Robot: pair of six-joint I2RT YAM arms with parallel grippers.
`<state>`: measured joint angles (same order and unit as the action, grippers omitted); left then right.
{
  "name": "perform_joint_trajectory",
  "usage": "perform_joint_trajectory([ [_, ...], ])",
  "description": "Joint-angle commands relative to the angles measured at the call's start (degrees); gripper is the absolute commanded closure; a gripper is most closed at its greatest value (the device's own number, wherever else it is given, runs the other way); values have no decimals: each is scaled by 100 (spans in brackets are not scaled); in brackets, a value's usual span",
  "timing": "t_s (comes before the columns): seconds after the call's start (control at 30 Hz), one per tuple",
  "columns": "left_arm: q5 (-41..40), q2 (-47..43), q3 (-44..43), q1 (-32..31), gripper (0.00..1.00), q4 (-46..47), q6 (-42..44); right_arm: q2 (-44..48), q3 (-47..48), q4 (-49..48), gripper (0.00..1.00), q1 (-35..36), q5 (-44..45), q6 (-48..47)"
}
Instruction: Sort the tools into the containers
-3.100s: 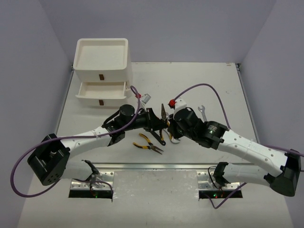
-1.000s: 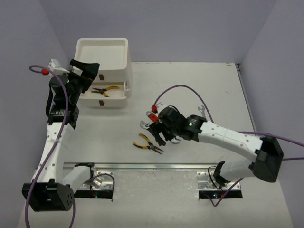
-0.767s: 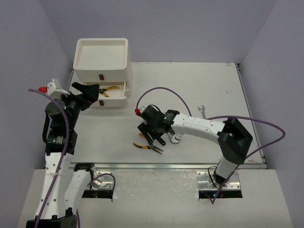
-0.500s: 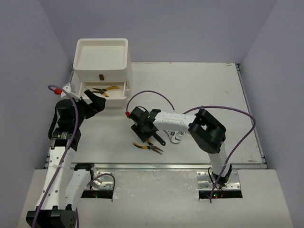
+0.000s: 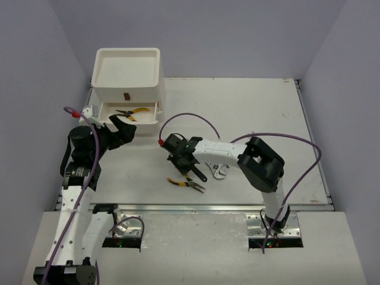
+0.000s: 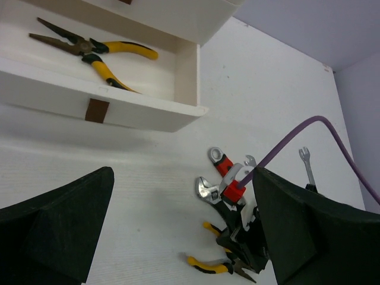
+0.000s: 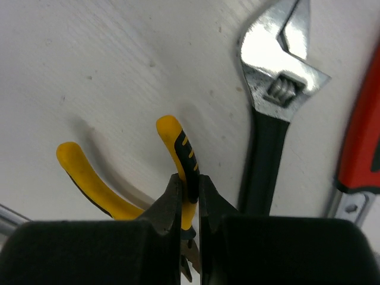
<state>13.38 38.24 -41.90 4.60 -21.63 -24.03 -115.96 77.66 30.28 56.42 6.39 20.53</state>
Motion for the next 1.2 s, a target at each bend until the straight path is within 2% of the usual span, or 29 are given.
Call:
perform_joint_trajectory([
  [0.0, 1173, 16, 139, 58, 0, 485, 25, 1432, -135, -119, 100, -105, 584, 422],
  [0.13, 2407, 90, 536, 53, 0, 1105, -259, 2204, -520, -169, 100, -530, 679, 1015],
  [0.23, 3235, 236, 1078, -84, 0, 2118, -1035, 2920, -929, -325, 100, -999, 585, 1614],
  [0.33, 2762, 197, 1863, -938, 0, 3937, -1909, 3426, -1118, -498, 100, -1060, 794, 1910],
  [0.37, 2698, 192, 1946, -1306, 0, 4151, -2006, 3482, -1138, -514, 100, -1063, 819, 1960],
  [0.43, 1885, 467, 1999, -2390, 0, 4716, -1783, 3665, -1131, -553, 100, -1062, 865, 2084],
  [0.47, 1671, 622, 1993, -2617, 0, 4891, -1714, 3690, -1100, -535, 100, -1056, 871, 2109],
  [0.6, 1096, 1309, 1920, -3148, 3, 5772, -1526, 3824, -1180, -588, 100, -1063, 733, 2281],
  [0.77, 610, 2097, 1496, -3460, 18, 5741, -1418, 3964, -1264, -692, 100, -1054, 546, 2422],
  [0.93, 552, 2486, 1324, -3614, 26, 5801, -1429, 3976, -1227, -729, 100, -1063, 398, 2426],
  [1.03, 552, 2634, 1288, -3690, 41, 5884, -1422, 4011, -1253, -831, 100, -1063, 203, 2430],
  [1.13, 625, 2707, 1268, -3731, 81, 6050, -1481, 4010, -1265, -914, 100, -1056, 50, 2450],
  [1.17, 709, 2715, 1244, -3739, 100, 6081, -1537, 4004, -1291, -945, 100, -1063, 12, 2465],
])
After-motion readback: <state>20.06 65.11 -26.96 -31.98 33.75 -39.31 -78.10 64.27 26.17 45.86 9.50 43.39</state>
